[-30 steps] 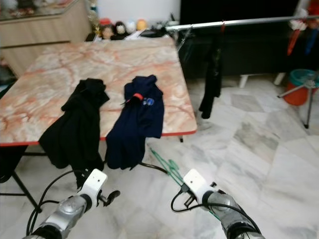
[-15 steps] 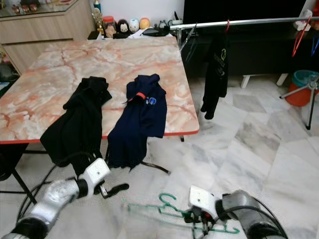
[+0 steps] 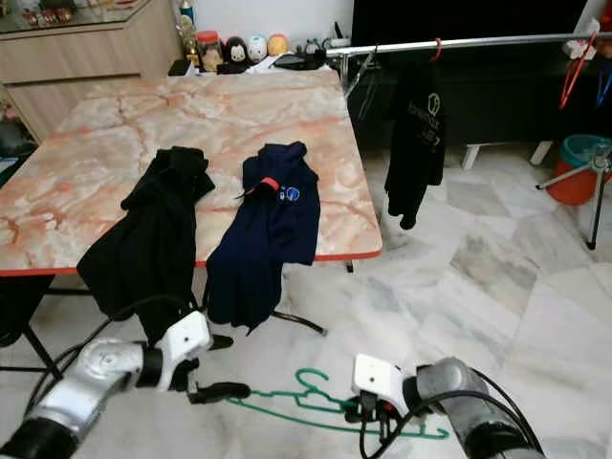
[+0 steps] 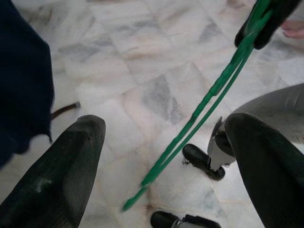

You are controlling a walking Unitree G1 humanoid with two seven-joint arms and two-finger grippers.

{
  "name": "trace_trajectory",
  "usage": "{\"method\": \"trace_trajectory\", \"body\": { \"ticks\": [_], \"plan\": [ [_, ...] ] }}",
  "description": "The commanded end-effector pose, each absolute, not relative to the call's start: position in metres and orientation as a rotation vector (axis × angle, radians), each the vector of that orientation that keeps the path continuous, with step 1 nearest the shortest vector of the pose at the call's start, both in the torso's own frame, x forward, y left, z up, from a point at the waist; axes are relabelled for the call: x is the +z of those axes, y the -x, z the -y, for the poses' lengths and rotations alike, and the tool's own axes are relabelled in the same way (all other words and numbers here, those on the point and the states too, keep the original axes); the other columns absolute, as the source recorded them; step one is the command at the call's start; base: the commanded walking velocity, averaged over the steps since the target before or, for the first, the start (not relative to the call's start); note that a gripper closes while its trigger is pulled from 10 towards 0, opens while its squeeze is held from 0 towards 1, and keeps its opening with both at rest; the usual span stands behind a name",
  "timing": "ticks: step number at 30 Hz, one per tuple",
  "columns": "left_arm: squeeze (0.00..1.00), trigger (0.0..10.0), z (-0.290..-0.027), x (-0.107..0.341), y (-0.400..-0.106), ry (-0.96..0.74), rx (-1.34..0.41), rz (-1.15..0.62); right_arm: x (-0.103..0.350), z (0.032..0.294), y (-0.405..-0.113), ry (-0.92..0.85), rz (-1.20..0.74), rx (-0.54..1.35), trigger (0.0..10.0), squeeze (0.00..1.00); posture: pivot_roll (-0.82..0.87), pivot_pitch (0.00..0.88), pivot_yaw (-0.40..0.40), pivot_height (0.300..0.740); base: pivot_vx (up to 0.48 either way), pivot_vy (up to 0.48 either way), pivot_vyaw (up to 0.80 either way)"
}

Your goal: Hang hanger

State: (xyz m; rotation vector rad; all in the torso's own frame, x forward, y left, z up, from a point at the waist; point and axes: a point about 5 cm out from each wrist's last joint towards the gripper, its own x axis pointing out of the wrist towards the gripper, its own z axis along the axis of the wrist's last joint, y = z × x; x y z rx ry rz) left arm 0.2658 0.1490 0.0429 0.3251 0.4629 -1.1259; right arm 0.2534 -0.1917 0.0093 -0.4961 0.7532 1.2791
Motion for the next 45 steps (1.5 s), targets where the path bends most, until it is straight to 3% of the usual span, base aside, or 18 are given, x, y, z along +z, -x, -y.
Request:
{"method": "trace_trajectory", "body": {
  "ticks": [1, 14, 37, 45],
  "plan": [
    [0.00, 10.0, -0.152, 0.043, -0.273, -0.329, -1.063, -0.459, 0.016, 0.184, -0.261, 0.472, -0.699, 1.276, 10.0, 0.00, 0.07, 0.000, 0.013, 0.740, 0.000, 0.000, 0.00],
    [0.00, 10.0, -0.131, 0.039, -0.283, -0.238, -1.071, -0.458, 0.019, 0.165, -0.269, 0.446, -0.651, 1.301, 10.0, 0.00, 0.07, 0.000, 0.004, 0.740, 0.000, 0.000, 0.00],
    [0.00, 10.0, -0.118, 0.025, -0.277, -0.308, -1.231, -0.520, 0.026, 0.149, -0.281, 0.440, -0.614, 1.311, 10.0, 0.00, 0.08, 0.000, -0.007, 0.740, 0.000, 0.000, 0.00],
    [0.00, 10.0, -0.115, 0.024, -0.280, -0.308, -1.215, -0.509, 0.026, 0.147, -0.281, 0.435, -0.616, 1.327, 10.0, 0.00, 0.08, 0.000, -0.012, 0.740, 0.000, 0.000, 0.00]
  ]
}}
